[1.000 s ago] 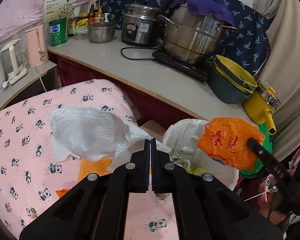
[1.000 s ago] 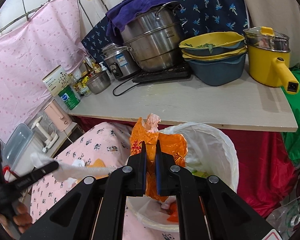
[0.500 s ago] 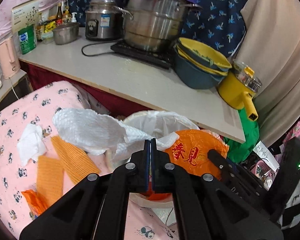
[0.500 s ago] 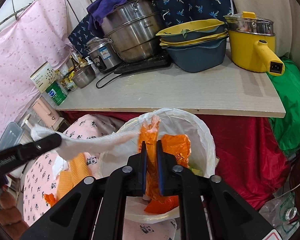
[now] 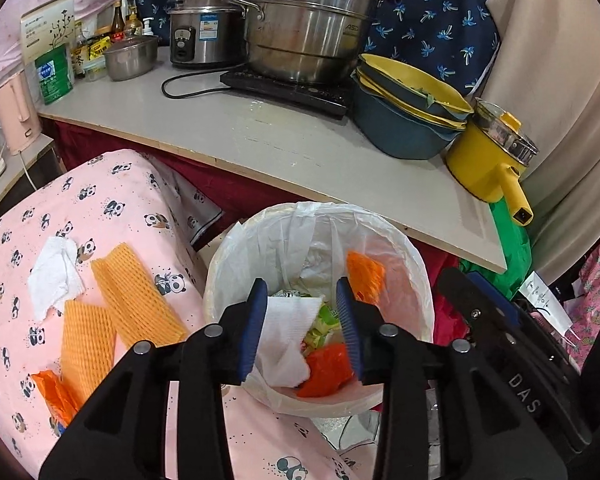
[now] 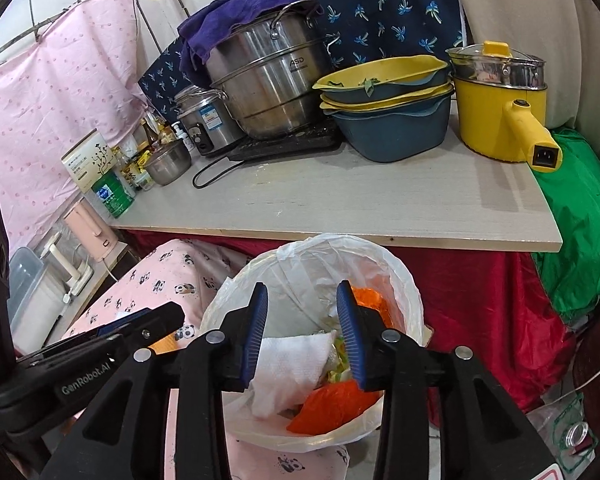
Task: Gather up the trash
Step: 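Open both tools to drop the paper towel and orange bag into the bin, then move back to the table and grasp the blue-printed orange bag with the left tool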
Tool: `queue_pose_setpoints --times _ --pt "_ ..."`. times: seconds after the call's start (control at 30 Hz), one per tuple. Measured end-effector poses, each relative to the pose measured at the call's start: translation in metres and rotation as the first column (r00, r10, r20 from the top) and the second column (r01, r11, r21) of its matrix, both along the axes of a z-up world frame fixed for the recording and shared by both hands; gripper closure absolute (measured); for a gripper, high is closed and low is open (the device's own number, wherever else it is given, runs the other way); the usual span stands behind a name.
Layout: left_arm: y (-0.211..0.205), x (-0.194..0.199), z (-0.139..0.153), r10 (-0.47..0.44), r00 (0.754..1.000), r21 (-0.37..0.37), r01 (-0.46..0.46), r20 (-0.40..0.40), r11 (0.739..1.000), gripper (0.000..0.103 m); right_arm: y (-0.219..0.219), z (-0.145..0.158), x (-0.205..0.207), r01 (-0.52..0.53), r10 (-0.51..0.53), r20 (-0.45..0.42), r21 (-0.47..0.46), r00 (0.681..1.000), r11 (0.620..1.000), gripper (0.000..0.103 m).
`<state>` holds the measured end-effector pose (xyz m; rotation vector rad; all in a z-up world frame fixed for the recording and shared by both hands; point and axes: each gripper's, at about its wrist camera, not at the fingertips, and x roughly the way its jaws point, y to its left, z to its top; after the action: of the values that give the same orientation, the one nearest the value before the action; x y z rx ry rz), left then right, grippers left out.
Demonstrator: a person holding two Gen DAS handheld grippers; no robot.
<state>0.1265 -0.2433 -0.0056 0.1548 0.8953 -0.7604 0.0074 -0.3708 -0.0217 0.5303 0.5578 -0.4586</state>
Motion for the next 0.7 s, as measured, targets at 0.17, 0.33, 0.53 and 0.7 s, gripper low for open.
queue_pose_setpoints --times 0.17,0.33,0.53,0.7 --pt "0.008 0.000 0.004 0.017 1.000 0.004 -0.017 0.013 1.000 0.069 0.009 0.006 0.000 -0.009 0.009 -0.002 -0.020 1.000 1.000 0.063" --pt "0.019 -0.001 0.006 0.039 0.999 0.005 -0.040 0.022 0.999 0.069 0.022 0.014 0.003 -0.034 0.034 -0.009 -0.045 0.999 0.998 0.061" --pt "0.038 0.001 0.009 0.076 0.997 0.002 -0.076 0.023 0.997 0.069 0.039 0.020 0.007 -0.063 0.063 -0.009 -0.058 0.998 0.996 0.061" --pt "0.060 0.006 0.011 0.116 0.993 0.000 -0.116 0.025 0.993 0.069 0.056 0.025 0.013 -0.096 0.095 -0.009 -0.069 0.995 0.993 0.061"
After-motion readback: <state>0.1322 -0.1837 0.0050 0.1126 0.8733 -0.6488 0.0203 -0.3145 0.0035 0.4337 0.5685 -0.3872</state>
